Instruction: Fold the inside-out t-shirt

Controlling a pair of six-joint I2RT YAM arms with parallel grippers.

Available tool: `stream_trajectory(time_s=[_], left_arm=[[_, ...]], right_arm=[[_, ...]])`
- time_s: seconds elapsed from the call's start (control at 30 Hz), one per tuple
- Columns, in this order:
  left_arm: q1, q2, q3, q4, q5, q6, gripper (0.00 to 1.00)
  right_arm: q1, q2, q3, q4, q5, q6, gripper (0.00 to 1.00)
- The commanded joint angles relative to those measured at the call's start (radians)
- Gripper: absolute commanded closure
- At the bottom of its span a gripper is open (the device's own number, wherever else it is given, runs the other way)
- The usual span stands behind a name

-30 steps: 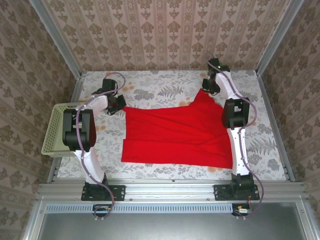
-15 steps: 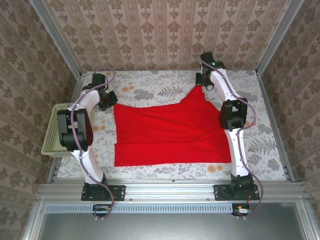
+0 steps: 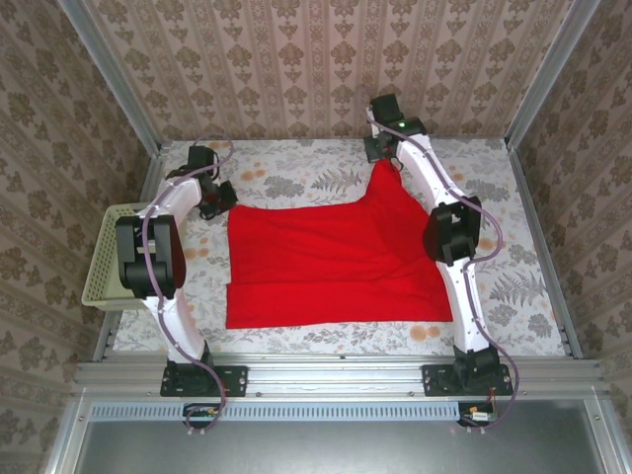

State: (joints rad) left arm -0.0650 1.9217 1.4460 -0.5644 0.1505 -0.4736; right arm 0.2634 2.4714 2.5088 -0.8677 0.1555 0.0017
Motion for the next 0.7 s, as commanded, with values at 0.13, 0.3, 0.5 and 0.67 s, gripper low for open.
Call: stream_trajectory(time_s=[0.13,0.3,0.5,0.67], left_arm=[[-0.015,-0.020,-0.010,-0.017,0.007,0.027,0.89],[-0.015,-0.021,-0.012,-0.034,-0.014,0.035,0.85],[-0.028,-0.083,-0.025,-0.095,-0.146,0.013,0.63],[-0.065,-0.233,-0.070,-0.133,-0.287,0.000,0.40]], right_arm=[[0.010,0.001,-0.002,0.018,0.052,-0.052,0.64],[-0.049,-0.009,-0.010,-0.013,0.006,0.060,0.54],[-0.160,-0.012,-0.058,-0.031,-0.089,0.184,0.56],[-0.190,-0.011,-0.145,-0.023,-0.086,0.178,0.54]])
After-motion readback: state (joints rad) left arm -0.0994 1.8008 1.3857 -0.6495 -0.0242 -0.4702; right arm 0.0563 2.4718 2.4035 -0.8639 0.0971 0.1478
